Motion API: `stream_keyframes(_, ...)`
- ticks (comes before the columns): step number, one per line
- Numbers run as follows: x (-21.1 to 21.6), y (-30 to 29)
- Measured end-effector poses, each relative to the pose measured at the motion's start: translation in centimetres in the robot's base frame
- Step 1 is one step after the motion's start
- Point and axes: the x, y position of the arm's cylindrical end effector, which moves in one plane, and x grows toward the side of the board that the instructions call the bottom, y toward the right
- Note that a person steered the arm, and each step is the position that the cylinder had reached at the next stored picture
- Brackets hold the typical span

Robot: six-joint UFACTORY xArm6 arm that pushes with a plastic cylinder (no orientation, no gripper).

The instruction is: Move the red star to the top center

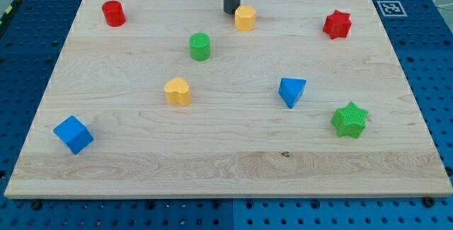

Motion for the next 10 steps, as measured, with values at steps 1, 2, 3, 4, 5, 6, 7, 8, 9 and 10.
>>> stream_keyframes(1,1.5,1.9)
stream_keyframes(2,7.0,2.3)
stream_keyframes(3,11.8,3.0)
stream_keyframes(4,10.9,5.9)
stream_keyframes(5,11.1,11.1)
stream_keyframes(6,12.3,15.9)
stream_keyframes(7,12.1,20.8)
stream_keyframes(8,11.0,23.5)
stream_keyframes(9,9.2,23.5)
stream_keyframes(10,7.1,23.5)
